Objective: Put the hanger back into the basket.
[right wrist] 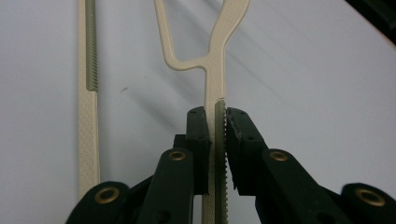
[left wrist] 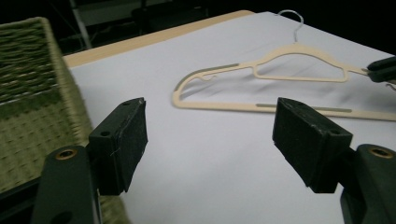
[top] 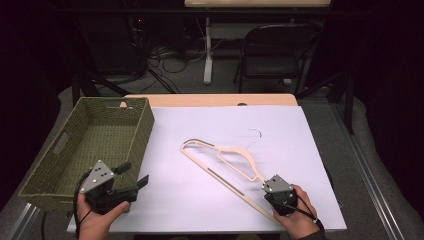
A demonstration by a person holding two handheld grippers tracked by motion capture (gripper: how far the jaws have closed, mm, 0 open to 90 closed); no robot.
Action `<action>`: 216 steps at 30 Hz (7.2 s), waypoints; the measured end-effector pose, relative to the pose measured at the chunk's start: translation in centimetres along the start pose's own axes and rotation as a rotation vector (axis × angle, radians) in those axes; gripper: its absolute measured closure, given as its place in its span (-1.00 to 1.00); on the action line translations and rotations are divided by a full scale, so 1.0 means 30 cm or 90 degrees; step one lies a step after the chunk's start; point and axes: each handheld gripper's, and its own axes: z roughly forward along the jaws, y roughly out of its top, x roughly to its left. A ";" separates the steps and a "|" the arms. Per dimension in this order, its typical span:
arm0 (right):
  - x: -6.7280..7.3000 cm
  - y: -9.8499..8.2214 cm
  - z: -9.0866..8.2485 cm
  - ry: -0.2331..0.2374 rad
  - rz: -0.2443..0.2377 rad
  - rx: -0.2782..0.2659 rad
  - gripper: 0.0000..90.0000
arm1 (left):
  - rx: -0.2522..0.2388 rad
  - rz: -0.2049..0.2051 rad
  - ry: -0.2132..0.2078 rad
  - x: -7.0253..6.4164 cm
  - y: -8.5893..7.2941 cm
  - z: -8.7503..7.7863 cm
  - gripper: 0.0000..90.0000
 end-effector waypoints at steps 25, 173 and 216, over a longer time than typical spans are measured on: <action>0.076 0.020 -0.019 0.039 -0.214 -0.126 0.77 | 0.093 0.064 -0.145 -0.087 0.108 0.335 -0.37; -0.002 -0.012 -0.057 -0.017 -0.103 -0.196 0.27 | 0.249 -0.119 -0.394 0.011 0.124 0.488 0.95; -0.019 -0.020 -0.053 -0.020 -0.076 -0.187 0.22 | 0.181 -0.183 -0.258 0.505 0.277 -0.036 0.95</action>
